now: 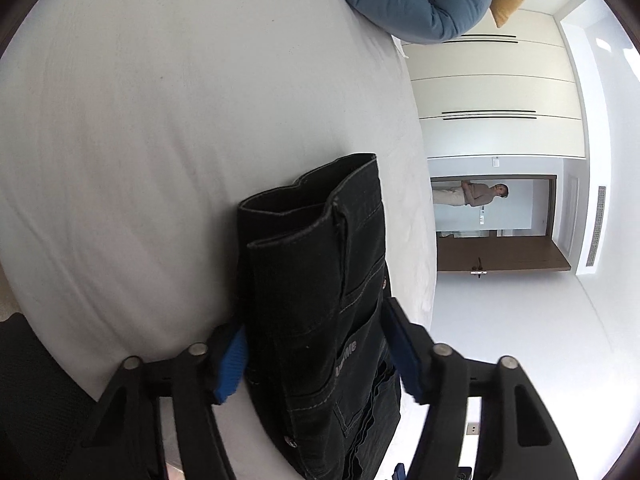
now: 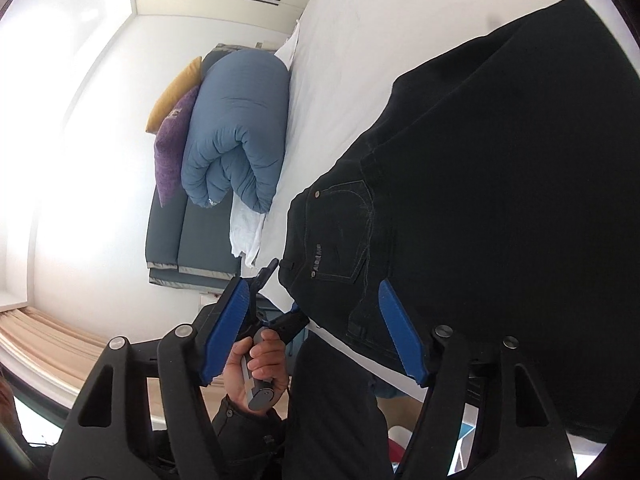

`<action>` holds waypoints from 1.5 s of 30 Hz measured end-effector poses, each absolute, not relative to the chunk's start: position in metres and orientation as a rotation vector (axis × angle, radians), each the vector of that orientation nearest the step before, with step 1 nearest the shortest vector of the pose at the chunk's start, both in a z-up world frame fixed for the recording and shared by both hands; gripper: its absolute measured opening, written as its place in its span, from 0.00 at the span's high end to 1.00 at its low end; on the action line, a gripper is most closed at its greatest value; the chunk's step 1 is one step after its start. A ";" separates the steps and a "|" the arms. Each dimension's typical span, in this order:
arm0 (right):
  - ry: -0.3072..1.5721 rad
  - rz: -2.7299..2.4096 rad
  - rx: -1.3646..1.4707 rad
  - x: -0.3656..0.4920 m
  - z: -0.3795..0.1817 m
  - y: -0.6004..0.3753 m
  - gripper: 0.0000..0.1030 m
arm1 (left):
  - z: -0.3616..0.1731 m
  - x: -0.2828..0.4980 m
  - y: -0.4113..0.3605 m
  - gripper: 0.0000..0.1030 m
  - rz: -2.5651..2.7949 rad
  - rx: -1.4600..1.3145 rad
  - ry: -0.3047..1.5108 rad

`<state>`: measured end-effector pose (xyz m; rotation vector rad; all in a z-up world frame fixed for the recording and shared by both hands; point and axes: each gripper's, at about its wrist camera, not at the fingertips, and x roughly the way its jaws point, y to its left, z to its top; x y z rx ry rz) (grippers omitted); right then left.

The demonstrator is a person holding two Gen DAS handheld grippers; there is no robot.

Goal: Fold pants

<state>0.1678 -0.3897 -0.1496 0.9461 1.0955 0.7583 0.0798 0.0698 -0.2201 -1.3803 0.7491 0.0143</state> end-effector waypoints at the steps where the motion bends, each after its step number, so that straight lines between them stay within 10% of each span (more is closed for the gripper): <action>1: 1.106 0.767 0.936 0.173 -0.150 -0.382 0.35 | -0.222 0.082 0.071 0.60 0.016 -1.393 0.751; 12: 1.273 0.741 0.849 0.231 -0.183 -0.314 0.35 | -0.220 0.085 0.074 0.85 0.026 -1.392 0.729; 28: 1.342 0.610 0.813 0.259 -0.218 -0.280 0.36 | -0.132 0.099 0.039 0.86 -0.049 -1.089 0.676; 45: 1.321 0.719 0.966 0.283 -0.165 -0.330 0.34 | -0.091 0.103 -0.211 0.86 -0.294 -0.092 0.763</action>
